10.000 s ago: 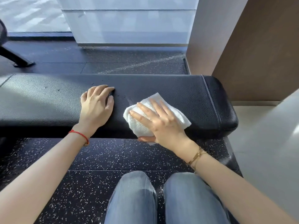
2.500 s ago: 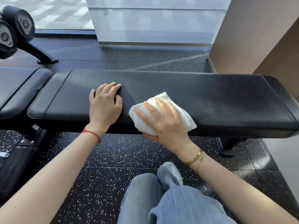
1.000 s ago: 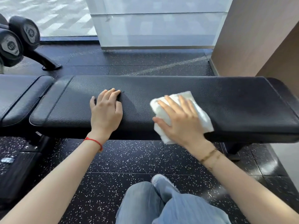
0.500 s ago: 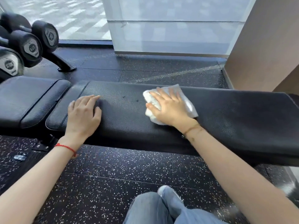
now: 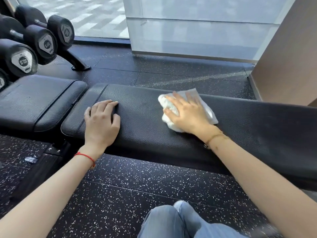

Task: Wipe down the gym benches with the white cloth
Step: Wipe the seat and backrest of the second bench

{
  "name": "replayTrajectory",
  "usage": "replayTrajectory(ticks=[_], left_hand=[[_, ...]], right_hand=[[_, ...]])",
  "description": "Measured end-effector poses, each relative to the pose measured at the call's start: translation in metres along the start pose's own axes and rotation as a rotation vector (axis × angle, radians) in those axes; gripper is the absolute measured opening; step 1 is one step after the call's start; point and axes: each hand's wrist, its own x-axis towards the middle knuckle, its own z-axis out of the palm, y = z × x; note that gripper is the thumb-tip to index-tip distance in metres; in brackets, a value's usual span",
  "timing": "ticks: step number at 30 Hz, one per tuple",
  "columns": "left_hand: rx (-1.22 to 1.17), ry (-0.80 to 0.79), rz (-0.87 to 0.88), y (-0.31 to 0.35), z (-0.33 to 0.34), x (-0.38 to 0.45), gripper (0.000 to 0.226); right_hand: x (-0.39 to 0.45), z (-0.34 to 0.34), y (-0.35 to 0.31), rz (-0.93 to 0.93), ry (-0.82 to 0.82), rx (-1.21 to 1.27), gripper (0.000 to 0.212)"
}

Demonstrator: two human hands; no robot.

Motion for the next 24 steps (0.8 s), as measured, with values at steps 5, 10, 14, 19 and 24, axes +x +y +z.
replayTrajectory(ticks=[5,10,14,19,24], left_hand=[[-0.012,0.008,-0.007,-0.001,-0.001,0.001,0.049],[-0.006,0.010,0.012,-0.004,0.000,-0.001,0.051],[0.023,-0.010,0.018,-0.003,0.001,-0.002,0.053],[0.033,0.011,0.049,-0.009,0.003,0.000,0.051],[0.072,-0.032,0.061,-0.010,0.001,-0.001,0.051]], right_hand=[[0.029,0.012,-0.065,-0.130,-0.045,-0.008,0.060],[-0.035,0.014,-0.059,-0.340,-0.017,0.048,0.058],[-0.023,0.005,-0.030,-0.222,0.009,-0.007,0.060],[0.028,0.010,-0.041,-0.118,-0.044,0.039,0.061],[0.038,0.015,-0.058,-0.153,-0.079,0.040,0.062]])
